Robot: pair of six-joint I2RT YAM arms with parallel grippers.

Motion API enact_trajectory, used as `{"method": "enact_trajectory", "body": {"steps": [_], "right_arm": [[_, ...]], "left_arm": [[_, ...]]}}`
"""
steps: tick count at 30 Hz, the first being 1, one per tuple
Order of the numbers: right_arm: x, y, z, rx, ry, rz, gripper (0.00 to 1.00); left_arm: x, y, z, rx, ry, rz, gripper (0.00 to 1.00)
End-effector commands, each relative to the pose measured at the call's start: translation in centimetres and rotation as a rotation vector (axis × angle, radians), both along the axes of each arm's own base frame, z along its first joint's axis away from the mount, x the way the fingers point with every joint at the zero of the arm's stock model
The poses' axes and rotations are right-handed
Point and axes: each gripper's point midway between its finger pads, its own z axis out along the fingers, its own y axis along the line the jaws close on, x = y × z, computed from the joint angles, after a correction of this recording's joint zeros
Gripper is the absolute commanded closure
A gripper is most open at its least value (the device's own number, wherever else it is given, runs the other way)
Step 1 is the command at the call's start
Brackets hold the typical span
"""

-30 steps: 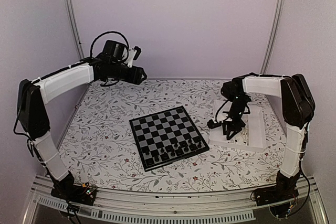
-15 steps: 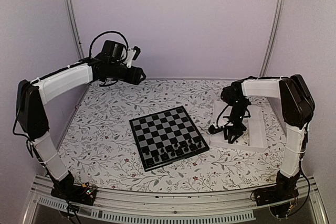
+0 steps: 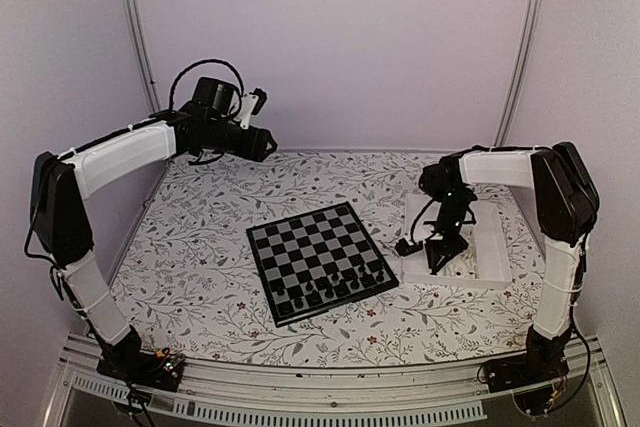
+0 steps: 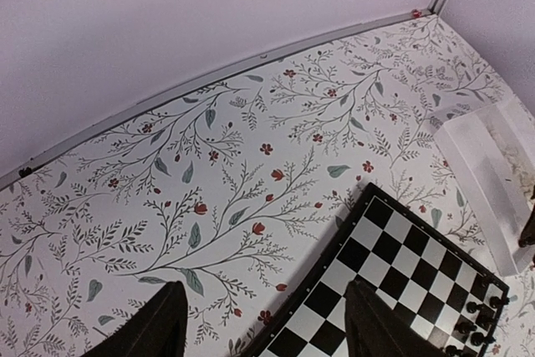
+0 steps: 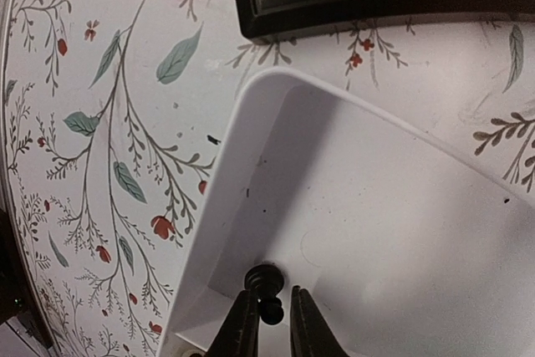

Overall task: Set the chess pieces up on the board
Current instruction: Pick up the chess piece from the storage box, then place the chess piece on the chessboard.

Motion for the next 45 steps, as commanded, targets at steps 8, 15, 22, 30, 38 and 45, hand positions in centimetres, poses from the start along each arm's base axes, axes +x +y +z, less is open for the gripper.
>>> {"method": "enact_trajectory", "body": {"steps": [8, 15, 22, 30, 38, 45], "right_arm": [[-0.5, 0.5, 0.8, 0.017, 0.040, 0.014, 0.88], [-0.6, 0.5, 0.3, 0.006, 0.059, -0.004, 0.85], [0.5, 0.9, 0.5, 0.006, 0.050, -0.031, 0.97], [4.3, 2.3, 4.2, 0.063, 0.009, -0.118, 0.99], [7.0, 4.5, 6.8, 0.142, -0.047, -0.215, 1.00], [8.8, 7.9, 8.5, 0.236, -0.158, -0.212, 0.99]], "left_arm": [[0.6, -0.1, -0.6, -0.026, 0.008, -0.006, 0.34], [0.7, -0.1, -0.9, -0.024, 0.013, -0.012, 0.34], [0.9, 0.1, -0.7, -0.029, 0.010, -0.011, 0.34], [1.2, 0.7, 0.5, -0.039, -0.025, 0.016, 0.35], [2.7, 2.9, 0.6, -0.068, -0.080, 0.180, 0.34], [2.9, 2.3, -1.7, -0.153, -0.044, 0.226, 0.42]]}}
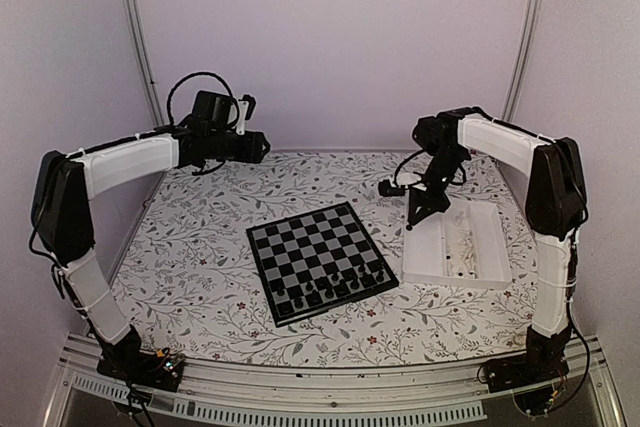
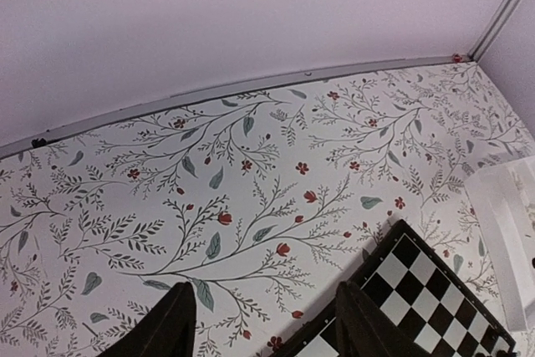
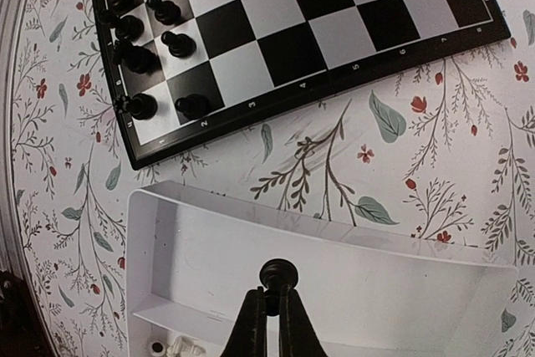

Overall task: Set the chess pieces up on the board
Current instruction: Place the chess piece on the chessboard.

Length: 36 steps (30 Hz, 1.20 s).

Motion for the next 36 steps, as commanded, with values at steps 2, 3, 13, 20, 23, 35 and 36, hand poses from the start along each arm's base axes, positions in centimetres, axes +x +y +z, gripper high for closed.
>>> {"method": "enact_trajectory", "body": {"steps": [2, 3, 13, 20, 23, 35, 36], "right_arm": [[1.2, 3.9, 1.8, 0.076, -0.124, 0.037, 0.99], [1.2, 4.6, 2.0, 0.077, -0.153, 0.060, 0.99], [-3.3, 15.9, 0.9, 0.065, -0.237, 0.173, 0.99], [-7.9, 20.9, 1.1, 0.079, -0.219, 0.232, 0.99], [-8.9, 22.5, 1.1, 0.080, -0.235, 0.247, 0.98], [-12.0, 26.4, -1.2, 0.081, -0.214, 0.315, 0.98], [-12.4, 26.4, -1.3, 0.078, -0.207, 0.321, 0.98]], "left_arm": [[-0.1, -0.1, 0.7, -0.093, -0.028, 0.041, 0.42], [-0.7, -0.1, 1.1, -0.095, -0.037, 0.035, 0.42], [-6.1, 3.4, 3.2, 0.004, -0.108, 0.001, 0.41], [-8.9, 6.2, -0.1, 0.100, -0.115, 0.012, 0.40], [-9.0, 6.7, -0.5, 0.143, -0.126, 0.007, 0.39], [-8.8, 6.5, -1.6, 0.153, -0.070, -0.019, 0.39], [-8.9, 6.5, -1.3, 0.149, -0.078, -0.020, 0.39]]}}
